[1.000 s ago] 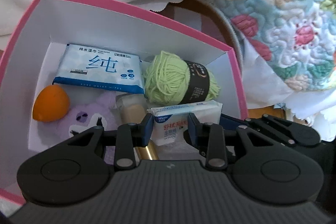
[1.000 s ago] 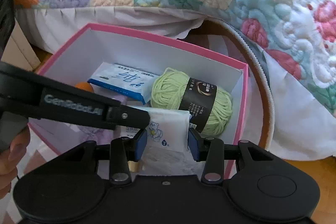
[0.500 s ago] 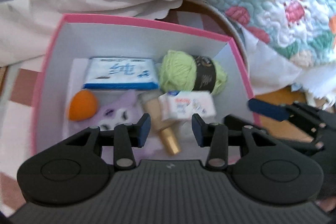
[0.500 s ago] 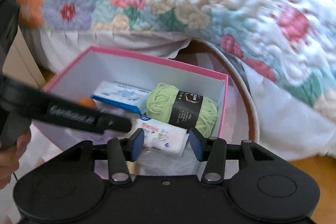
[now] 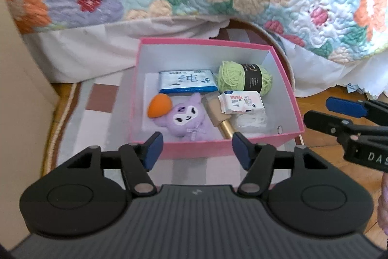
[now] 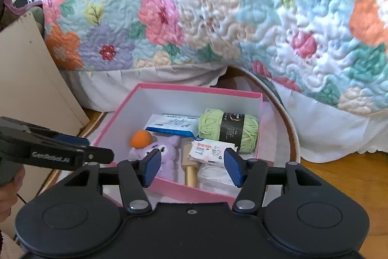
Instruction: Organize objects
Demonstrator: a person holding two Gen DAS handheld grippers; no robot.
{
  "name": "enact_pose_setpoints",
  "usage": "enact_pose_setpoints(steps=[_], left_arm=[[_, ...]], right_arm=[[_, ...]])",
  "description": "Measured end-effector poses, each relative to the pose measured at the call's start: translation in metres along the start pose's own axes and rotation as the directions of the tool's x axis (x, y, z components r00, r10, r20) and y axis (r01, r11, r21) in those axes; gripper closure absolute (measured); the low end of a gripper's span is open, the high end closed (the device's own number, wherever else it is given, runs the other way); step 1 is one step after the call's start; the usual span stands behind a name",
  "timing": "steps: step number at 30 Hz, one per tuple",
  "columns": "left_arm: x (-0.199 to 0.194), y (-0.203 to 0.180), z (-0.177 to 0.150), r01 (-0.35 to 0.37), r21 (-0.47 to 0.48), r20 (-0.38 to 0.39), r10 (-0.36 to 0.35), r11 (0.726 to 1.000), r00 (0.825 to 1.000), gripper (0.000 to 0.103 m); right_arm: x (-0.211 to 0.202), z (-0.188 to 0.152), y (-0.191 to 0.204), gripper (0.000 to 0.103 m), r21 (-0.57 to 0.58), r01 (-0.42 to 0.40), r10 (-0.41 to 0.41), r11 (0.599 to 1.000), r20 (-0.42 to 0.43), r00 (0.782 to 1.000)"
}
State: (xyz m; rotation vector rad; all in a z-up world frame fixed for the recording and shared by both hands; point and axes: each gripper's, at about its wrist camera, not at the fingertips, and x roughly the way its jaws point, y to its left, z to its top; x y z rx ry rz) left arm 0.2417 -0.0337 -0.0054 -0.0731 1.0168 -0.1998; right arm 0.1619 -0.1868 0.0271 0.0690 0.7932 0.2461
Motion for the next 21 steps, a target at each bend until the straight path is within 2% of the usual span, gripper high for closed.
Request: enact_pose_setpoints(steps=[2, 6, 12, 15, 21], left_arm=[[-0.013, 0.003, -0.003, -0.008, 0.012, -0.004, 0.008, 1.000, 1.000, 0.034], [-0.033, 0.002, -0.012, -0.058, 0.064, -0.004, 0.059, 0.996, 0.998, 0.031], [-0.056, 0.008, -0.024, -0.030, 0.054, -0.007, 0.031, 0.998, 1.000, 0.029], [-0.066, 0.013, -0.033, -0.023, 0.048, 0.015, 0.023, 0.999, 1.000, 0.029], [-0.077, 0.026, -0.050, -0.003, 0.006, 0.020, 0.002, 1.000, 1.000, 0.028]], right_arm=[[-0.011, 0.002, 0.006, 0.038, 0.003, 0.006, -0.006, 1.000, -0.004, 1.000], [-0.026, 0.001, 0.021, 0.037, -0.007, 0.016, -0.016, 1.000, -0.019, 1.000], [-0.041, -0.009, 0.035, 0.036, 0.002, 0.002, -0.002, 1.000, -0.033, 0.999], [-0.050, -0.016, 0.041, 0.033, 0.014, 0.004, -0.003, 1.000, -0.033, 0.999], [-0.052, -0.035, 0.046, 0.030, 0.042, 0.005, -0.001, 0.999, -0.085, 0.996]])
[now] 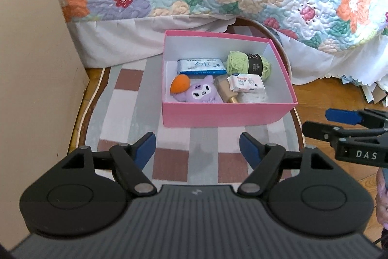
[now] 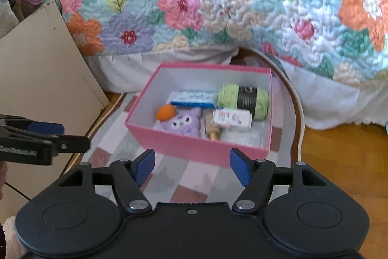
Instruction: Organize objects
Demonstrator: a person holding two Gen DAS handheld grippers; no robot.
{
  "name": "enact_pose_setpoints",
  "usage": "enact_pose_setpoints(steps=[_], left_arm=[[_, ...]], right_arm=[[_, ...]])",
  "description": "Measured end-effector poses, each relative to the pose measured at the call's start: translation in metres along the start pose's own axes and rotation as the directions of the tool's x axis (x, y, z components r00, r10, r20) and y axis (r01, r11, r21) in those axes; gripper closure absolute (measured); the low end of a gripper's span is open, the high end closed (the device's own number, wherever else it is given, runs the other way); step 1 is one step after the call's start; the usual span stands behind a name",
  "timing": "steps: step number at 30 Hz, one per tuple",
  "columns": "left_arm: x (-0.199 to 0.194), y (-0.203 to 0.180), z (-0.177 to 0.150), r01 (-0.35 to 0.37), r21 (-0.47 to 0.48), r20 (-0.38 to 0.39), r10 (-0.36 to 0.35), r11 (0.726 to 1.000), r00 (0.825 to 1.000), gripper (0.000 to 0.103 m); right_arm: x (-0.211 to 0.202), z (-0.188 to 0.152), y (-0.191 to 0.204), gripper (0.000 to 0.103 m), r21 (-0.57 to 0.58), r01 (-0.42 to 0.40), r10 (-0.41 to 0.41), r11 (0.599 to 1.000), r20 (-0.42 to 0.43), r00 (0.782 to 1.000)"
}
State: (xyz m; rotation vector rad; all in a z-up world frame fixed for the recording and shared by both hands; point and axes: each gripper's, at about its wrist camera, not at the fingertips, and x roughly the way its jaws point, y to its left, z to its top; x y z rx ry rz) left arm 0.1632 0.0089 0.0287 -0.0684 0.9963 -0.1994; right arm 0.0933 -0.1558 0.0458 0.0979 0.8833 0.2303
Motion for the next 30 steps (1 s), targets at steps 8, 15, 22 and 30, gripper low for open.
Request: enact_pose_setpoints(steps=[8, 15, 22, 30], left_arm=[[-0.006, 0.006, -0.014, -0.040, -0.008, 0.009, 0.040, 0.999, 0.999, 0.028], [-0.013, 0.007, -0.021, -0.039, -0.014, 0.039, 0.040, 0.999, 0.998, 0.028], [-0.014, 0.010, -0.022, -0.058, -0.007, 0.033, 0.058, 0.998, 0.998, 0.028], [-0.012, 0.010, -0.025, -0.067, -0.010, 0.021, 0.068, 0.998, 0.997, 0.019]], right_arm=[[-0.012, -0.014, -0.003, 0.027, 0.036, 0.041, -0.040, 0.999, -0.022, 0.999], [-0.013, -0.025, -0.004, 0.025, 0.049, 0.052, -0.050, 0.997, -0.032, 0.998], [-0.012, -0.031, -0.005, 0.025, 0.055, 0.065, -0.063, 0.996, -0.043, 0.997], [-0.017, -0.031, -0.004, 0.024, 0.056, 0.075, -0.073, 0.996, -0.045, 0.996]])
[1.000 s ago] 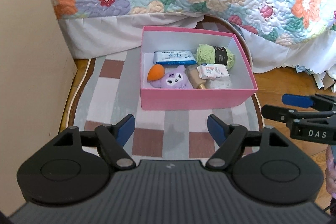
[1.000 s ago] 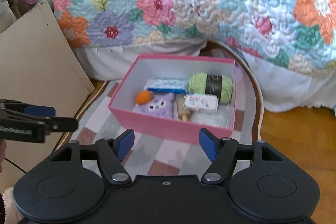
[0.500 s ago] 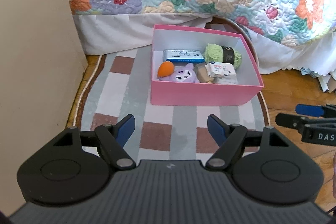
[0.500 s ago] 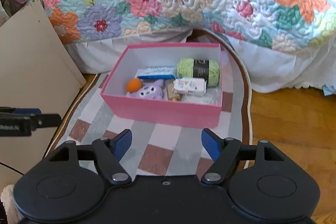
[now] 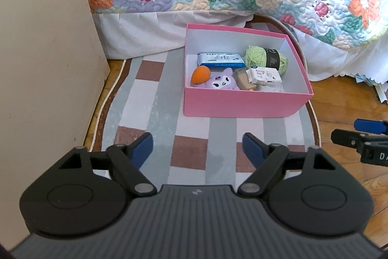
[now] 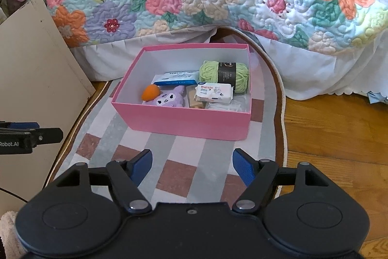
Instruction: Organize objects
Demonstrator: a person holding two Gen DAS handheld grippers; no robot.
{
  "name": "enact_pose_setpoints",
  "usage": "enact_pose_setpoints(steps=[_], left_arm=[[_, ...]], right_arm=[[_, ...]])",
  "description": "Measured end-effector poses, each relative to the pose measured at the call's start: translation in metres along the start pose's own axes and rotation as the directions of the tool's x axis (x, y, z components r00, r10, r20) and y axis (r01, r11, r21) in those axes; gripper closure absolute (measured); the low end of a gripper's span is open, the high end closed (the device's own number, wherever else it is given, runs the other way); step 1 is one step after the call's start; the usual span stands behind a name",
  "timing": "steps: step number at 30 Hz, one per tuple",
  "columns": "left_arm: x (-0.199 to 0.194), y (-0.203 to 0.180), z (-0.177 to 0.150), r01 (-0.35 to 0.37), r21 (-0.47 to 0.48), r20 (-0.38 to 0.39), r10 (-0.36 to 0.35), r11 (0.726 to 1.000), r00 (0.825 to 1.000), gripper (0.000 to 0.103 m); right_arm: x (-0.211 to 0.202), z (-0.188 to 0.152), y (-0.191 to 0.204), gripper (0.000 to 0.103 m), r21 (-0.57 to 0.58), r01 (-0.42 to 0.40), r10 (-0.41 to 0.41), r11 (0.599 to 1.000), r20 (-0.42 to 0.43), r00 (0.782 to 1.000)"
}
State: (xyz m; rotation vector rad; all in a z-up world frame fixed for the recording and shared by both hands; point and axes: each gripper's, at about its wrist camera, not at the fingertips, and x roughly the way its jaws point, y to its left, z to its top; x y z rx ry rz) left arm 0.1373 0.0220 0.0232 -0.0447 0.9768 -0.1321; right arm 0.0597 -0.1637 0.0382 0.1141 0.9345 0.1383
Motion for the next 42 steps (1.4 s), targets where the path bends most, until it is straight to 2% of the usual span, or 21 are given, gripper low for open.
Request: enact_pose_setpoints(steps=[1, 2, 3, 11, 15, 25, 32, 42], left_arm=[[0.000, 0.000, -0.001, 0.000, 0.001, 0.001, 0.000, 1.000, 1.000, 0.018], [0.000, 0.000, -0.001, -0.001, 0.005, 0.000, 0.001, 1.000, 1.000, 0.016], [0.000, 0.000, -0.001, -0.002, 0.010, 0.001, 0.002, 1.000, 1.000, 0.014], [0.000, 0.001, -0.003, 0.000, 0.022, 0.011, -0.001, 1.000, 1.000, 0.008], [0.001, 0.001, -0.003, 0.001, 0.024, 0.005, -0.002, 1.000, 1.000, 0.004], [0.010, 0.001, -0.006, 0.021, 0.028, -0.064, -0.020, 0.999, 0.998, 0.003], [0.020, 0.011, -0.005, -0.009, -0.010, -0.115, 0.008, 1.000, 0.993, 0.003], [0.027, 0.013, -0.003, -0.044, 0.013, -0.160, 0.046, 0.999, 0.986, 0.003]], right_arm=[[0.000, 0.000, 0.001, 0.022, 0.000, 0.003, -0.003, 1.000, -0.005, 1.000], [0.001, 0.000, 0.001, 0.013, 0.001, 0.007, -0.007, 1.000, -0.009, 1.000], [0.001, 0.000, 0.002, 0.009, 0.004, 0.012, -0.012, 1.000, -0.012, 1.000], [0.004, 0.000, 0.005, 0.009, 0.015, 0.021, -0.021, 1.000, -0.038, 0.999], [0.002, 0.000, 0.006, 0.009, 0.001, 0.054, -0.054, 0.999, -0.026, 0.998], [0.004, 0.000, 0.004, 0.009, 0.006, 0.088, -0.088, 0.996, -0.037, 0.995], [0.010, -0.001, 0.003, 0.009, 0.012, 0.092, -0.091, 0.996, -0.056, 0.994], [0.011, -0.001, 0.002, 0.009, 0.013, 0.102, -0.101, 0.995, -0.065, 0.993]])
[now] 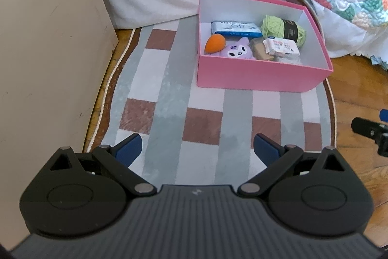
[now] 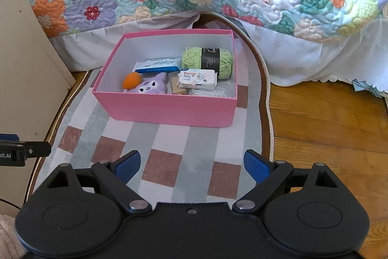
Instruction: Organize objects
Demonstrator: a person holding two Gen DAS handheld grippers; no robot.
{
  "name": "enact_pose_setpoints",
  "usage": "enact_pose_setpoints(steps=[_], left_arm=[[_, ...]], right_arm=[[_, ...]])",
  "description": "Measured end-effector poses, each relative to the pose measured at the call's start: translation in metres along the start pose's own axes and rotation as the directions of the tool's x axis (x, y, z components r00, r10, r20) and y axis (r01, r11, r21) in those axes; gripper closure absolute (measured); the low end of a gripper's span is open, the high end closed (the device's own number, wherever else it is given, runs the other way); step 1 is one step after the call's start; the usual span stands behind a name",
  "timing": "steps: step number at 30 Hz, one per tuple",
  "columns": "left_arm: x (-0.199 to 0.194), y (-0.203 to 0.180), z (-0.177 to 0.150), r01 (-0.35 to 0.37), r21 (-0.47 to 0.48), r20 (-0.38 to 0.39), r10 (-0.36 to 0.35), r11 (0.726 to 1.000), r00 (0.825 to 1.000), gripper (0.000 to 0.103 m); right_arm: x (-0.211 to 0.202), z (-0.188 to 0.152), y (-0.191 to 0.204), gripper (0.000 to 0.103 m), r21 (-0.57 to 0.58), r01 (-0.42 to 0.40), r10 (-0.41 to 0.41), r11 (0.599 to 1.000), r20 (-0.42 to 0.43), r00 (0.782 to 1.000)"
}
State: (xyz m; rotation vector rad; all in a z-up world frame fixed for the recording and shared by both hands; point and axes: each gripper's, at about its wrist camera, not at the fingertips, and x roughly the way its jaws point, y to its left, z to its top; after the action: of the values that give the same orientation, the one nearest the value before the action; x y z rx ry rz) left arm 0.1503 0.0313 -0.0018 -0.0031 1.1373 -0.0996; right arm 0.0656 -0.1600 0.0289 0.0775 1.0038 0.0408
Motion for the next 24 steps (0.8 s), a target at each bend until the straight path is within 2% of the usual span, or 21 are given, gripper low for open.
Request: enact_pose_setpoints(steps=[24], left_arm=[[-0.0011, -0.0038, -0.0011, -0.023, 0.031, -0.017, 0.023, 0.999, 1.000, 0.003]], right_arm=[[-0.0020, 0.0011, -0.0018, 0.009, 0.005, 0.019, -0.019, 1.000, -0.006, 1.000]])
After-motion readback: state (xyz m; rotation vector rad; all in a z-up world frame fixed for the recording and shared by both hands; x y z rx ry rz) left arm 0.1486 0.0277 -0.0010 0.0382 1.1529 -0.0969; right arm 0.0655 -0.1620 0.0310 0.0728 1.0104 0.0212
